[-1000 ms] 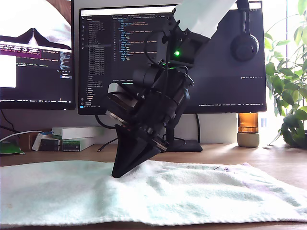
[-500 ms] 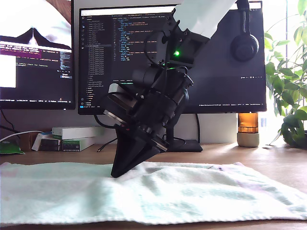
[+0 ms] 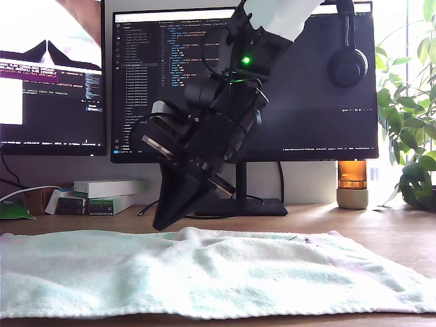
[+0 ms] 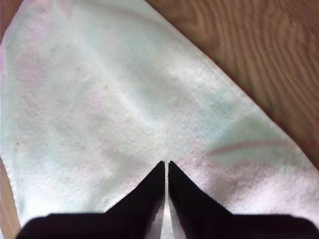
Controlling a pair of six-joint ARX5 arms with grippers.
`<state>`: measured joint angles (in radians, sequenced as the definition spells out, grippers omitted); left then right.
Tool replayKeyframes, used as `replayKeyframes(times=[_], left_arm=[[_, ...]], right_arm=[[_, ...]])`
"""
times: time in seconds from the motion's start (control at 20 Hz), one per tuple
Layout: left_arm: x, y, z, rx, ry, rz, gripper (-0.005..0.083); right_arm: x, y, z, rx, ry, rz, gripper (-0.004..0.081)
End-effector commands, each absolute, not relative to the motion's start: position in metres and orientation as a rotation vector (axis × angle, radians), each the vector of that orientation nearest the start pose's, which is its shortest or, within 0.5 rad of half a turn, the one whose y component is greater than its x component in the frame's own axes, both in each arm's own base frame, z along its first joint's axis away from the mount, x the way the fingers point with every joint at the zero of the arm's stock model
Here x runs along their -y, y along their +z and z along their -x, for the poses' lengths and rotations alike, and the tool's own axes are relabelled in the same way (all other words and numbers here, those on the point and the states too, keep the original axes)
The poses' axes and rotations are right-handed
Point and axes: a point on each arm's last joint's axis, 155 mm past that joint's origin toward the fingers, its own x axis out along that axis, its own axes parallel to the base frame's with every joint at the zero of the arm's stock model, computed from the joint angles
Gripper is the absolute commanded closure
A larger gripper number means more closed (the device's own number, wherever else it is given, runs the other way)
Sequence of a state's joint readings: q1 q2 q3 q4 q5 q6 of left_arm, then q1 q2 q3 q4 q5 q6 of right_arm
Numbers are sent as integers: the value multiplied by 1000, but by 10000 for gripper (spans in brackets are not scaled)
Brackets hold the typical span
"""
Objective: Fold the tea towel to a neat square and place it to the right
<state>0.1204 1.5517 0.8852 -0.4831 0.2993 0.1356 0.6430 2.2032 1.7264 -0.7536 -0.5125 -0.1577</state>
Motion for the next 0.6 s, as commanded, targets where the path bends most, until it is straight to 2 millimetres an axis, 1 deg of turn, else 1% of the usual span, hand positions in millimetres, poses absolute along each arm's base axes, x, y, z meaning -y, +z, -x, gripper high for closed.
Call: replayKeyframes(times=[0.0,0.05,0.1,0.2,0.35,0.55], left_arm=[[16,43,-345,-1100,-252,127,666],[23,48,-345,-1088,-286,147,736],[32,56,-344,-1069,-330,171,787],[46,71,-340,-1033,-403,169,797],[50,90,-338,-980,-421,133,797],[62,110,-337,-919,-460,87,797]], right_arm=[[-372,39,-340,-1223,1105,208,769],[-370,39,-340,-1226,1105,210,769],[-369,38,-340,-1230,1106,212,770],[-367,37,-337,-1232,1118,234,774],[-362,36,-339,-1221,1128,271,783],[-349,34,-350,-1202,1079,330,783]])
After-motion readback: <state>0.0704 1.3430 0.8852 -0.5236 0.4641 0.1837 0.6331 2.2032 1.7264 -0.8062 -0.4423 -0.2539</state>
